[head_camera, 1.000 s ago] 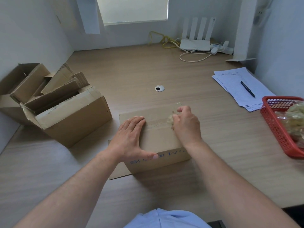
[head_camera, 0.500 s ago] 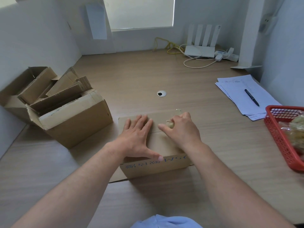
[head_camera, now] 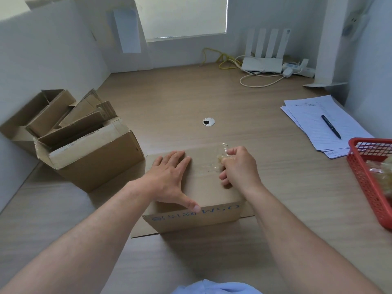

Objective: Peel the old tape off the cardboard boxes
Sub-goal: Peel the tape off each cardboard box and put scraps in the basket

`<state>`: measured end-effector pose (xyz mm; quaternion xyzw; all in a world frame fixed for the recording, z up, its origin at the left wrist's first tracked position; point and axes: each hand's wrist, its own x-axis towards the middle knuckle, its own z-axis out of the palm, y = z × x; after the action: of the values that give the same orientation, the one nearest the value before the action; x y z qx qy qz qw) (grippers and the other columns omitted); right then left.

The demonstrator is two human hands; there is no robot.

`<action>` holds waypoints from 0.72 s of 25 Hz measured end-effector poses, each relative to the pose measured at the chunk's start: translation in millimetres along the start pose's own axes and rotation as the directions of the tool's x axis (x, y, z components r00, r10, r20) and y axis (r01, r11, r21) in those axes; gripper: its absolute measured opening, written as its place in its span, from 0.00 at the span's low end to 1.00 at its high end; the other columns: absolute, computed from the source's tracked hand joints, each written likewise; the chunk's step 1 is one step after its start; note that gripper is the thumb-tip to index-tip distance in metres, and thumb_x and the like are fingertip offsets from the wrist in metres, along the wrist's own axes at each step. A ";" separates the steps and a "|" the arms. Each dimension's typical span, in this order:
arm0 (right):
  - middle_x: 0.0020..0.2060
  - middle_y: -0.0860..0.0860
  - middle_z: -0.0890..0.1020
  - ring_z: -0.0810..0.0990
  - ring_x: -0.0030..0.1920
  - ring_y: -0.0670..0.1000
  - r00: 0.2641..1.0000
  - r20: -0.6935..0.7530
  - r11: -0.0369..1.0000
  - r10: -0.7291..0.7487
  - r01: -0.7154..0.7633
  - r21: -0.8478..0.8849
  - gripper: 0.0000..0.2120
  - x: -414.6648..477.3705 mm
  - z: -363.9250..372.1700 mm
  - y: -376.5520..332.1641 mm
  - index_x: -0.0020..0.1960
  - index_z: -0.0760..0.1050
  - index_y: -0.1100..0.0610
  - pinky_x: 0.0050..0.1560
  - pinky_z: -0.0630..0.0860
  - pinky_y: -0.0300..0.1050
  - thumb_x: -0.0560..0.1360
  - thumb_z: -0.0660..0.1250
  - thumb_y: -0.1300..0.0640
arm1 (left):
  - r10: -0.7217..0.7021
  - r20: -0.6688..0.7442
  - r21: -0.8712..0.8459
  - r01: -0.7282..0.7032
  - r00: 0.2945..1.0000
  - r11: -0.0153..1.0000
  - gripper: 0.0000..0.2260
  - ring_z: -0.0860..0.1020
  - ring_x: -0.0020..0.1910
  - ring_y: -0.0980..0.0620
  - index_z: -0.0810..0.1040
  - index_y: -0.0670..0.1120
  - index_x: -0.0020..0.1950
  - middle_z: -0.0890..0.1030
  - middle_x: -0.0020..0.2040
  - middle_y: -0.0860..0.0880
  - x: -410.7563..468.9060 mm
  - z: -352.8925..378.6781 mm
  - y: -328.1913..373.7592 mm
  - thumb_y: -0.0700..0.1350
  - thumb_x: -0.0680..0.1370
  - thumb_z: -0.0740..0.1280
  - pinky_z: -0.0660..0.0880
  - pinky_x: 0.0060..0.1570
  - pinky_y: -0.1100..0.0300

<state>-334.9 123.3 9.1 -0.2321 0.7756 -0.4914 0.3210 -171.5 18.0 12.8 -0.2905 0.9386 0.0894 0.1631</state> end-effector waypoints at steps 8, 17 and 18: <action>0.49 0.57 0.77 0.77 0.47 0.59 0.946 0.092 0.768 -0.312 0.308 -0.562 0.10 -1.2 -2.4 8.3 0.50 0.75 0.59 0.42 0.68 0.45 0.79 0.60 0.53 | -0.020 -0.003 -0.040 0.020 1.000 0.999 0.63 0.37 0.76 0.52 0.41 0.49 0.79 0.39 0.78 0.51 -3.7 4.3 -0.7 0.81 0.55 0.61 0.37 0.75 0.52; 0.44 0.61 0.80 0.79 0.46 0.63 0.957 -0.014 0.892 -0.291 0.266 -0.365 0.12 5.0 -10.9 9.1 0.56 0.71 0.60 0.44 0.76 0.56 0.74 0.56 0.66 | -0.021 -0.037 -0.058 0.019 0.999 0.998 0.63 0.40 0.77 0.53 0.42 0.49 0.79 0.41 0.79 0.52 -6.8 7.0 0.3 0.80 0.55 0.61 0.38 0.73 0.55; 0.45 0.60 0.79 0.78 0.46 0.62 0.939 -0.004 0.842 -0.345 0.307 -0.444 0.12 4.2 -10.4 11.4 0.56 0.70 0.59 0.42 0.73 0.51 0.74 0.56 0.66 | -0.018 -0.038 -0.060 0.015 0.999 0.998 0.63 0.40 0.77 0.53 0.42 0.49 0.79 0.41 0.79 0.52 -6.6 7.2 0.2 0.81 0.55 0.60 0.38 0.73 0.55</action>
<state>-345.8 131.5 0.8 -0.4057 0.8277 -0.3616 0.1398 -164.7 23.4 8.5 -0.3046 0.9361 0.1105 0.1371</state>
